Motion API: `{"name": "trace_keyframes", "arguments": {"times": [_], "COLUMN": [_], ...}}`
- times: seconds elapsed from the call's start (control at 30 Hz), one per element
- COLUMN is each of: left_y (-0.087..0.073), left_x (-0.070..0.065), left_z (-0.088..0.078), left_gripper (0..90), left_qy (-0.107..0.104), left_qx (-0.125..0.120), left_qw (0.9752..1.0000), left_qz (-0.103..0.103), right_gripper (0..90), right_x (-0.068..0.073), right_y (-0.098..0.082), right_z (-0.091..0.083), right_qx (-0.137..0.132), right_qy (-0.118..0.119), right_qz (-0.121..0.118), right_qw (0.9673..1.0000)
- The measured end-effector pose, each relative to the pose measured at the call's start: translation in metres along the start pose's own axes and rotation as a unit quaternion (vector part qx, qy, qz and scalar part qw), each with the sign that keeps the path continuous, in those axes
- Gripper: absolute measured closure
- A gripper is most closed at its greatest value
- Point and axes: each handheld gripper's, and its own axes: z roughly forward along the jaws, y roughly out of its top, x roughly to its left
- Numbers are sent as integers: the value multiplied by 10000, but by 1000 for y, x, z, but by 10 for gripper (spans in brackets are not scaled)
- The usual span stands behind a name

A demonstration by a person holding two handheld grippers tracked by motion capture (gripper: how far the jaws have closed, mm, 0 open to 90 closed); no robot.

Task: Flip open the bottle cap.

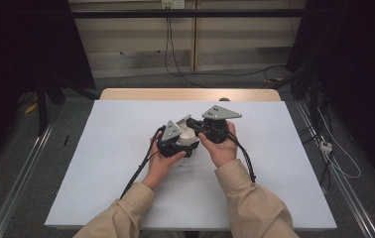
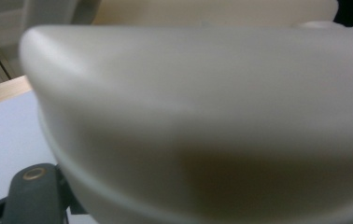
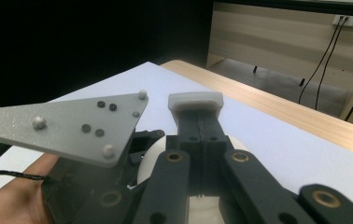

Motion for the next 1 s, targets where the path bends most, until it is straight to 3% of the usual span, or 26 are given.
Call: {"name": "trace_keyframes", "arguments": {"times": [1.0], "left_y": [0], "left_x": [1], "left_z": [0], "left_gripper": [187], "left_qy": [15], "left_qx": [14], "left_qw": [10000], "left_qz": [18], "right_gripper": [900], "right_x": [0], "right_y": [15], "right_z": [17], "right_qx": [40], "right_qy": [15], "right_qz": [-158], "right_qw": [9999]}}
